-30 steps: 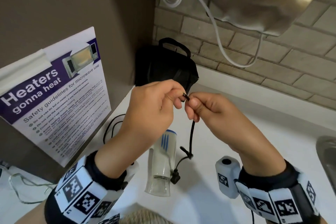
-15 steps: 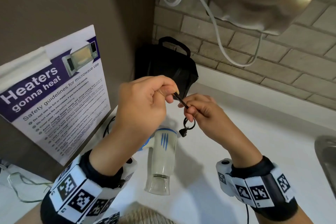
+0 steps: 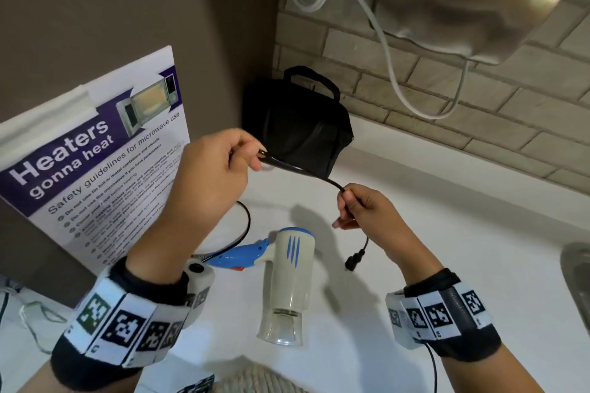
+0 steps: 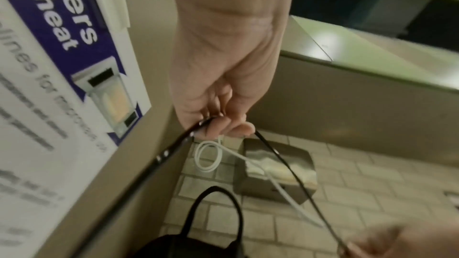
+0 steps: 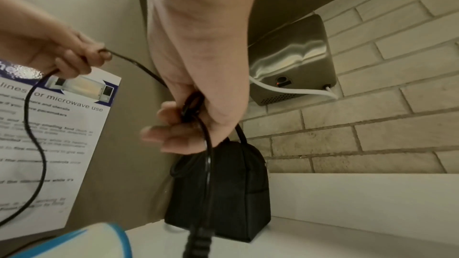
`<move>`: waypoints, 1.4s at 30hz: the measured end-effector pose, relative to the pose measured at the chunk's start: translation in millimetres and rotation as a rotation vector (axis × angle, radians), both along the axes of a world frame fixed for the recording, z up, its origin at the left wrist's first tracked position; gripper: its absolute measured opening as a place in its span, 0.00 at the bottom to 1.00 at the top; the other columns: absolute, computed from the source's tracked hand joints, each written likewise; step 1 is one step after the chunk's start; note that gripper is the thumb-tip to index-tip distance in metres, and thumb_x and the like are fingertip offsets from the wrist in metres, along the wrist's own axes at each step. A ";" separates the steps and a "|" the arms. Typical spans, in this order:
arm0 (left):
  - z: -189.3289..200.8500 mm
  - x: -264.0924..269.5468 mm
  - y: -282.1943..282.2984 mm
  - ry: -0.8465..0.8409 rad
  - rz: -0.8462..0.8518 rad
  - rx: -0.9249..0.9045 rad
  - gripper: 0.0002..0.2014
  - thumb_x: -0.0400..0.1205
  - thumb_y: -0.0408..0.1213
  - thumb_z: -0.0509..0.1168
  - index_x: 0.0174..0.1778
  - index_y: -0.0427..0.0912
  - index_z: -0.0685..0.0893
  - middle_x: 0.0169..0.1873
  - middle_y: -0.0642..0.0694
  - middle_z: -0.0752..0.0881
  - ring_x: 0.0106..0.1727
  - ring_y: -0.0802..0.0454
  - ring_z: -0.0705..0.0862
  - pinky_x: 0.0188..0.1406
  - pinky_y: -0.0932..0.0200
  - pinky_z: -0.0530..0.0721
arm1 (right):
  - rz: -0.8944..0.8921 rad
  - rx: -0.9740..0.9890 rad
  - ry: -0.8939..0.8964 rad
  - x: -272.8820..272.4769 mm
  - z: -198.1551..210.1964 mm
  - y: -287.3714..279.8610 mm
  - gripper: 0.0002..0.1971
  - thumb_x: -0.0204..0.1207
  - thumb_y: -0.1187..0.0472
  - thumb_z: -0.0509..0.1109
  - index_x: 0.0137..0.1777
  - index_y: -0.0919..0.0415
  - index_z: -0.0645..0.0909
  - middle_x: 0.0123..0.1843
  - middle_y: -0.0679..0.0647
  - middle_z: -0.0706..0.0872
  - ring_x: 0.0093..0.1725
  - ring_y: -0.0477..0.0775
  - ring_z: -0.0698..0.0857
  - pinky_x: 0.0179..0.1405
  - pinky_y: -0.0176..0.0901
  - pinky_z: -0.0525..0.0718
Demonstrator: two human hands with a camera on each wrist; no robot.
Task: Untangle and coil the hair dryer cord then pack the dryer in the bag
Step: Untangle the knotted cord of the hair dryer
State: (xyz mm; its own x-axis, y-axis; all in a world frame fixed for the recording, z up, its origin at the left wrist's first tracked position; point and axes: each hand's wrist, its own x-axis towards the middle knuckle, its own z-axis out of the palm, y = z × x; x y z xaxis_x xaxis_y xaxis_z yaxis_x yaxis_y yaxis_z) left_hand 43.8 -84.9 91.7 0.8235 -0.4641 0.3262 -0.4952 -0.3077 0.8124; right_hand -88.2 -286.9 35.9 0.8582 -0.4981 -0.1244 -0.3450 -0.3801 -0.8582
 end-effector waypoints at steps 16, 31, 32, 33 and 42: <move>-47.8 -33.6 -47.9 -0.497 -0.151 0.550 0.26 0.81 0.55 0.47 0.66 0.45 0.78 0.57 0.46 0.82 0.60 0.45 0.80 0.61 0.47 0.72 | -0.063 -0.454 0.015 2.0 -1.6 23.5 0.05 0.85 0.57 0.55 0.52 0.54 0.73 0.37 0.49 0.88 0.26 0.41 0.76 0.26 0.35 0.68; -48.5 9.8 -16.3 0.048 -0.010 0.157 0.11 0.85 0.31 0.59 0.47 0.45 0.87 0.35 0.54 0.84 0.41 0.56 0.80 0.38 0.76 0.72 | 0.145 -0.389 -0.037 -31.4 15.1 21.2 0.10 0.82 0.57 0.64 0.40 0.51 0.83 0.36 0.44 0.84 0.36 0.37 0.79 0.37 0.24 0.71; -47.9 11.3 -13.4 0.087 -0.024 0.137 0.11 0.85 0.33 0.59 0.46 0.46 0.87 0.34 0.55 0.84 0.37 0.61 0.79 0.33 0.78 0.71 | 0.113 -0.365 -0.055 -32.5 14.5 18.1 0.10 0.82 0.55 0.64 0.40 0.51 0.82 0.37 0.45 0.83 0.36 0.38 0.78 0.37 0.25 0.71; -48.1 11.6 -11.5 0.106 -0.046 0.128 0.11 0.85 0.34 0.59 0.45 0.47 0.86 0.34 0.57 0.84 0.35 0.63 0.78 0.31 0.79 0.71 | 0.069 -0.312 -0.081 -32.9 12.8 15.0 0.10 0.81 0.54 0.65 0.39 0.51 0.82 0.37 0.47 0.83 0.36 0.40 0.78 0.38 0.27 0.72; -49.1 -5.3 -13.5 0.209 -0.324 0.126 0.09 0.86 0.43 0.58 0.59 0.53 0.80 0.33 0.53 0.85 0.40 0.38 0.84 0.43 0.46 0.84 | -0.297 0.151 -0.310 -29.6 17.1 8.5 0.09 0.81 0.55 0.65 0.57 0.58 0.79 0.48 0.50 0.82 0.34 0.46 0.81 0.47 0.44 0.83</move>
